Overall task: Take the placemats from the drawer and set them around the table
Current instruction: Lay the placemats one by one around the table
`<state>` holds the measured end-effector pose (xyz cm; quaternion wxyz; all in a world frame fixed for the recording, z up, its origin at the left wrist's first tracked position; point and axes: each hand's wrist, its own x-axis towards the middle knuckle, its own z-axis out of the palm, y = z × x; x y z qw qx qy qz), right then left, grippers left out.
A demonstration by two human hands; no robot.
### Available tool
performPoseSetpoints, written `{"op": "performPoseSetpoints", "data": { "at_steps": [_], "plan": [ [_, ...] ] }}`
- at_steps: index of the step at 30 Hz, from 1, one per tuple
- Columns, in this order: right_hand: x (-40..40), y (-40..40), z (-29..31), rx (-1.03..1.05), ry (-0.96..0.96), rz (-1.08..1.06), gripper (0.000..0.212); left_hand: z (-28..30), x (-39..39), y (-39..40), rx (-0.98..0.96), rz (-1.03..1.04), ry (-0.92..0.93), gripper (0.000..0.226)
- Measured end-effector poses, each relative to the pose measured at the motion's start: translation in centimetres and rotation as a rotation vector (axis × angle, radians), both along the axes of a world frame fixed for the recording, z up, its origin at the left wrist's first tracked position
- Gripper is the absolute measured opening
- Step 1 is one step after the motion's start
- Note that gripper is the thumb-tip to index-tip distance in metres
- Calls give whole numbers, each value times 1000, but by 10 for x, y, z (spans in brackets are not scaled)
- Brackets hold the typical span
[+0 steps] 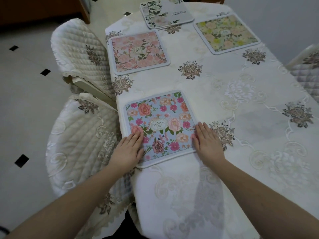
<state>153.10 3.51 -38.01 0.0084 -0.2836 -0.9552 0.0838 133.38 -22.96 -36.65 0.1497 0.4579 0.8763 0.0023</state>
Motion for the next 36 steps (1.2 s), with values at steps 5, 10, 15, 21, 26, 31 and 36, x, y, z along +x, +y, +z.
{"op": "performPoseSetpoints", "data": {
  "at_steps": [5, 10, 15, 21, 26, 31, 36],
  "plan": [
    [-51, -49, 3, -101, 73, 49, 55, 3, 18, 46, 228, 165, -36, 64],
    [-85, -80, -10, -109, -2, 185, 60, -20, 37, 82, 164, 267, -55, 64],
    [-78, -78, -19, -51, -13, 193, 54, -36, 38, 76, 180, 219, 55, 62],
    [-78, -74, -20, -81, -42, 155, 58, -32, 35, 72, 173, 204, 29, 66],
    [-66, -47, -20, -86, -28, 80, 64, -28, 29, 59, 173, 193, 25, 68],
    [-57, -25, -16, -101, -22, -12, 66, -28, 21, 37, 158, 242, 31, 71],
    [-54, -20, -16, -119, -7, -76, 65, -28, 13, 26, 166, 380, 45, 68]
  ]
}}
